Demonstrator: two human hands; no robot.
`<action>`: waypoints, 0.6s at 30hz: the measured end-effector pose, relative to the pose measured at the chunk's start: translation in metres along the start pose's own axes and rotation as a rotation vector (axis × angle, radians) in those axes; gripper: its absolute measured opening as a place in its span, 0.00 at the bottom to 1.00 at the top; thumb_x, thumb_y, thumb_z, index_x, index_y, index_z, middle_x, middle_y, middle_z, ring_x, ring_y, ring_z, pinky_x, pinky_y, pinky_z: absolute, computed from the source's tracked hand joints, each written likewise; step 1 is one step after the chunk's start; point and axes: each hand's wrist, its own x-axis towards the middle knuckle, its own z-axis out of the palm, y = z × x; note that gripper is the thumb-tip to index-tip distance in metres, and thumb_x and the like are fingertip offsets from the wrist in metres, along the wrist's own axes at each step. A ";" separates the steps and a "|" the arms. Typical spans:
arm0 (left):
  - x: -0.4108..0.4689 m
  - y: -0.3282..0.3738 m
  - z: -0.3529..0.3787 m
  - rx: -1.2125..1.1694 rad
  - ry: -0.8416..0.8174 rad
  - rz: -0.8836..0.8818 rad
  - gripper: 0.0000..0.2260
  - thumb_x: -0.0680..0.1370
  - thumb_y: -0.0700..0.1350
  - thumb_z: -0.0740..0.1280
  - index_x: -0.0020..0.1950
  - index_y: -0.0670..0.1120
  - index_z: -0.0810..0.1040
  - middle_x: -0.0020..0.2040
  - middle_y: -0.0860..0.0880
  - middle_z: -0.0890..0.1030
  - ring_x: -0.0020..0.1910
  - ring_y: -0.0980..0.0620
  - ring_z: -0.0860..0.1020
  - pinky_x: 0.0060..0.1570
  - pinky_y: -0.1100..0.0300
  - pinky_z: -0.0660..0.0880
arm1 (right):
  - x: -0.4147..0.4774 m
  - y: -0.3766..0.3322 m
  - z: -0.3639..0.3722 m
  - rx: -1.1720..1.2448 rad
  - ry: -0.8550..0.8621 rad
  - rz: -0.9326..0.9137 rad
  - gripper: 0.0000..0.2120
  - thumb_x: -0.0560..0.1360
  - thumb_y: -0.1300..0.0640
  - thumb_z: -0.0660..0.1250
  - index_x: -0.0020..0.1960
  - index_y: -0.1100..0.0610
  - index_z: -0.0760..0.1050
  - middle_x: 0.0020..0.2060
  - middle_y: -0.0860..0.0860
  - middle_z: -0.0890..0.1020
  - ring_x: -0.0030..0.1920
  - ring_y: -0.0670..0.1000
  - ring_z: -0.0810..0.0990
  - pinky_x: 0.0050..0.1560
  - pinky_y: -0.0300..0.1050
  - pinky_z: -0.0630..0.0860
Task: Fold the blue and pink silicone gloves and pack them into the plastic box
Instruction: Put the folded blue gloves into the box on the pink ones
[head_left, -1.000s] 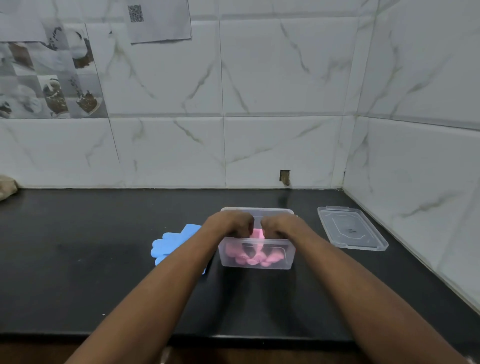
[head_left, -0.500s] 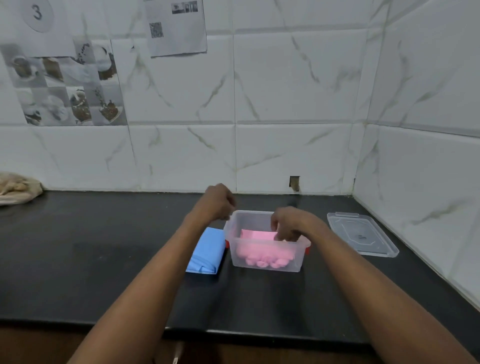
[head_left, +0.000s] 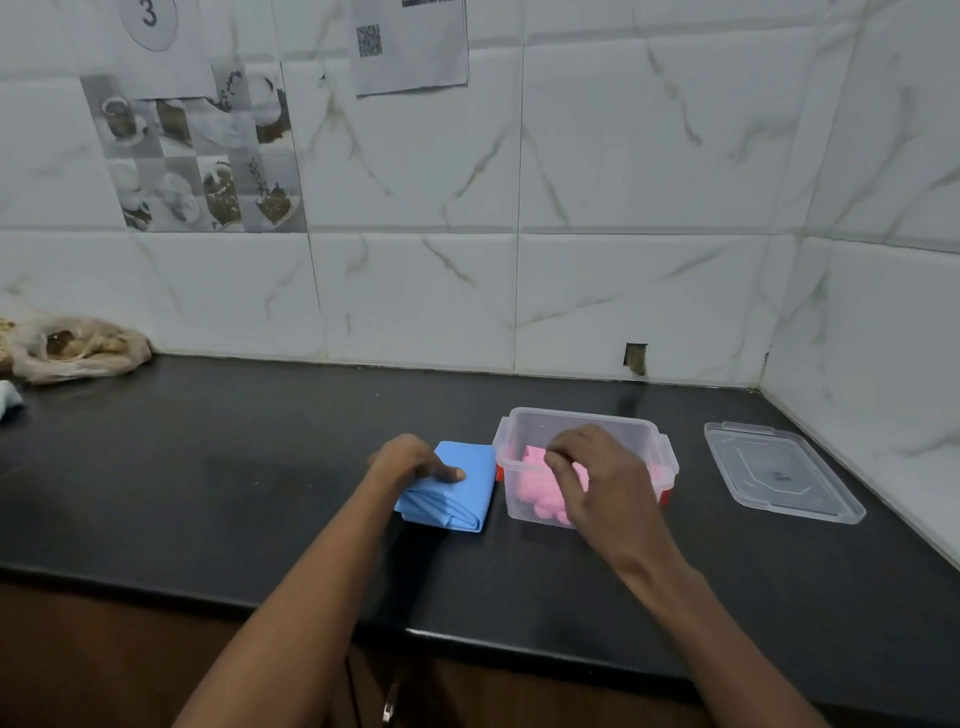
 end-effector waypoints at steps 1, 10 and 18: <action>0.001 -0.001 0.001 -0.031 0.007 -0.005 0.39 0.65 0.64 0.76 0.66 0.41 0.74 0.59 0.45 0.78 0.56 0.45 0.77 0.51 0.53 0.75 | -0.006 -0.007 0.006 0.043 -0.005 0.009 0.03 0.76 0.62 0.68 0.43 0.59 0.80 0.41 0.52 0.82 0.42 0.50 0.79 0.47 0.38 0.72; 0.003 -0.021 0.014 -0.479 0.081 0.057 0.36 0.62 0.53 0.82 0.62 0.37 0.73 0.57 0.42 0.81 0.48 0.46 0.80 0.45 0.52 0.76 | -0.022 -0.035 0.095 0.191 -0.305 0.547 0.10 0.79 0.55 0.61 0.54 0.61 0.74 0.50 0.55 0.80 0.50 0.53 0.78 0.44 0.41 0.68; -0.002 -0.054 0.025 -1.033 0.011 0.274 0.23 0.67 0.41 0.80 0.58 0.37 0.76 0.50 0.37 0.84 0.44 0.39 0.85 0.37 0.51 0.81 | -0.008 -0.041 0.117 0.629 -0.146 0.963 0.08 0.79 0.54 0.60 0.50 0.60 0.72 0.43 0.54 0.78 0.43 0.53 0.77 0.42 0.45 0.73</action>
